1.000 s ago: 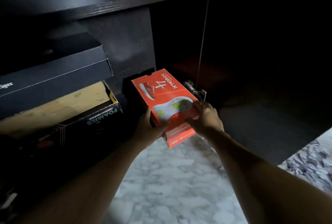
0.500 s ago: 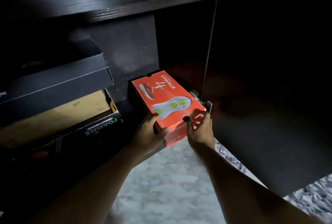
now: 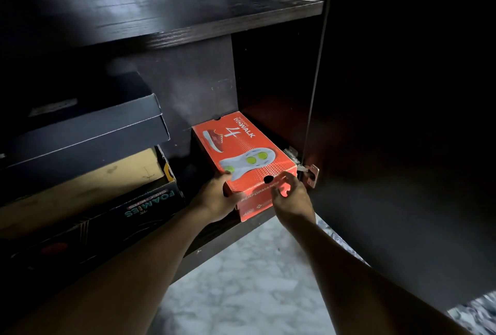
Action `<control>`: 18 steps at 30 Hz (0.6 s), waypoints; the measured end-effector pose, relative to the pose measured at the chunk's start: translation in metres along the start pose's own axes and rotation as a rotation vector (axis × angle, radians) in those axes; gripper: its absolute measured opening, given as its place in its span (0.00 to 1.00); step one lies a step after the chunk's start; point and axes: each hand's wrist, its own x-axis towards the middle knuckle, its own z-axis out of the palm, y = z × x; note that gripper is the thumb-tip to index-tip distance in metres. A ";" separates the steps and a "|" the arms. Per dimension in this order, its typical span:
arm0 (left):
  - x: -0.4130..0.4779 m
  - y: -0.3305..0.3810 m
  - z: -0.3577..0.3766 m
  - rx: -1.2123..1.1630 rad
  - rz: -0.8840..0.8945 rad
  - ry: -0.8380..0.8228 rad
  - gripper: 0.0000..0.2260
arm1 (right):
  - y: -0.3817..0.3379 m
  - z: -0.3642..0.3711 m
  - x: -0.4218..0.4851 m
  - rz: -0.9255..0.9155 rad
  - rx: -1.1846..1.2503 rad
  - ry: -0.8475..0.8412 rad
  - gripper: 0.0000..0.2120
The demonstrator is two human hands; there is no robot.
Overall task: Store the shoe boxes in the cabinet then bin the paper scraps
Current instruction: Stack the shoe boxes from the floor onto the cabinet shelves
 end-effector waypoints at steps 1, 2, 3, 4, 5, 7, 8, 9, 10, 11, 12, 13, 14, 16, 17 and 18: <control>-0.001 0.004 0.000 0.020 -0.022 -0.002 0.25 | -0.004 -0.003 -0.003 -0.018 -0.022 0.004 0.23; -0.002 0.007 0.000 0.040 -0.037 0.003 0.23 | -0.007 -0.006 -0.006 -0.038 -0.047 0.011 0.22; -0.004 0.011 0.000 0.050 -0.051 0.012 0.20 | -0.011 -0.011 -0.010 -0.043 -0.073 0.021 0.22; -0.007 0.016 0.000 0.056 -0.059 0.033 0.18 | -0.014 -0.016 -0.013 -0.046 -0.093 0.033 0.22; -0.010 0.022 0.000 0.058 -0.065 0.061 0.17 | -0.017 -0.022 -0.017 -0.050 -0.109 0.044 0.22; -0.018 0.038 -0.002 0.076 -0.058 0.124 0.19 | -0.021 -0.035 -0.026 -0.072 -0.134 0.063 0.21; -0.023 0.048 -0.003 0.084 -0.045 0.147 0.20 | -0.021 -0.043 -0.031 -0.078 -0.144 0.074 0.23; -0.029 0.059 -0.004 0.074 -0.029 0.156 0.20 | -0.022 -0.052 -0.039 -0.073 -0.147 0.082 0.24; -0.035 0.070 -0.005 0.051 -0.009 0.153 0.19 | -0.023 -0.062 -0.047 -0.068 -0.146 0.093 0.25; -0.043 0.081 -0.005 0.021 0.010 0.143 0.17 | -0.027 -0.073 -0.057 -0.064 -0.150 0.109 0.24; -0.050 0.091 -0.004 -0.008 0.033 0.131 0.16 | -0.028 -0.084 -0.069 -0.061 -0.150 0.126 0.22; -0.058 0.101 -0.002 -0.033 0.058 0.118 0.13 | -0.030 -0.096 -0.081 -0.055 -0.144 0.146 0.22; -0.067 0.111 0.001 -0.049 0.089 0.108 0.11 | -0.029 -0.108 -0.093 -0.054 -0.141 0.163 0.24; -0.089 0.132 0.008 -0.067 0.146 0.083 0.09 | -0.025 -0.131 -0.120 -0.029 -0.148 0.181 0.30; -0.102 0.143 0.012 -0.077 0.170 0.064 0.08 | -0.022 -0.143 -0.137 -0.007 -0.148 0.206 0.30; -0.114 0.154 0.016 -0.087 0.205 0.035 0.08 | -0.020 -0.154 -0.155 0.011 -0.150 0.248 0.29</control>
